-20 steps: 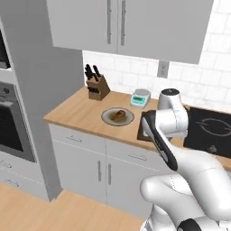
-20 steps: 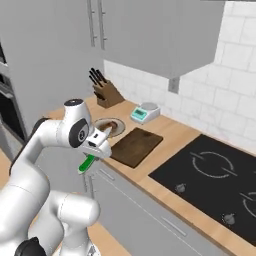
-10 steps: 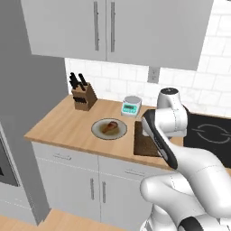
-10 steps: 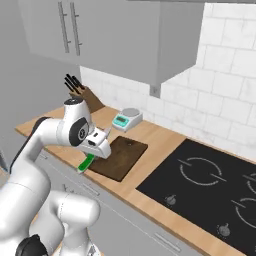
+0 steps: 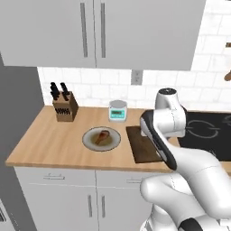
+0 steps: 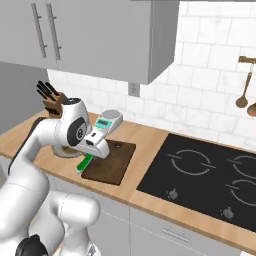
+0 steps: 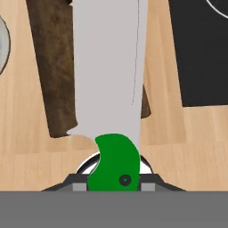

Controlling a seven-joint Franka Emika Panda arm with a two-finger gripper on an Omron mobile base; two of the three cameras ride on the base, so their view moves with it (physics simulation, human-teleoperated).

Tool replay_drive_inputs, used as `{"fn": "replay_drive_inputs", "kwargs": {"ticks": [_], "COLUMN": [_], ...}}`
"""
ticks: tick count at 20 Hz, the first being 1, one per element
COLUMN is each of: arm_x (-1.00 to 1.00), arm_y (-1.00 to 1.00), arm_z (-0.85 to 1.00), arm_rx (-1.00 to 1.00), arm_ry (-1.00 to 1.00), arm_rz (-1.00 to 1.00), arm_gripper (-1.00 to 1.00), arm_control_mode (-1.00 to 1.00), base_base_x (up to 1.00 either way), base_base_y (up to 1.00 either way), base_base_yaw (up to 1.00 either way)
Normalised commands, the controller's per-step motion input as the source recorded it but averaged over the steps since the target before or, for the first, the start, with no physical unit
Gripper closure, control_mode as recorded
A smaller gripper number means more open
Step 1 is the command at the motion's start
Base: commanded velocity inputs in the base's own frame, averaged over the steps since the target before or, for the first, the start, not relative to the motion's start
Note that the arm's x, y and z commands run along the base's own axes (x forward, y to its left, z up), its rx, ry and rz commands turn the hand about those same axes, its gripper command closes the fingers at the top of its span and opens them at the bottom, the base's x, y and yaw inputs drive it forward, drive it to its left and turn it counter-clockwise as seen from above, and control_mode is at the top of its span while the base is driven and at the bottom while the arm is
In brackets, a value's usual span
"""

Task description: Pick up the knife from the drawer and place it on the cutting board. Then place the meat from the plate to the cutting board.

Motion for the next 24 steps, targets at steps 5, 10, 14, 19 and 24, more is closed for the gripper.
{"fn": "replay_drive_inputs", "kwargs": {"ticks": [5, 10, 14, 19, 24], "arm_x": [0.00, 0.01, 0.14, 0.30, 0.51], "arm_y": [0.00, 0.00, -0.11, -0.04, 0.00], "arm_z": [0.00, -0.13, -0.31, -0.36, -0.23], "arm_rx": [0.00, 0.00, 0.00, -0.01, -0.01], "arm_ry": [0.00, 0.02, 0.11, 0.12, 0.22], "arm_rz": [0.00, -0.03, 0.02, 0.23, 0.24], "arm_gripper": [1.00, 1.00, 1.00, 1.00, 1.00], "arm_control_mode": [1.00, -1.00, -1.00, -1.00, -1.00], "base_base_x": [0.54, 0.13, 0.00, 0.00, 0.00], "base_base_y": [0.32, 0.09, 0.00, 0.00, 0.00], "base_base_yaw": [-0.38, -0.18, 0.00, 0.00, 0.00]}}
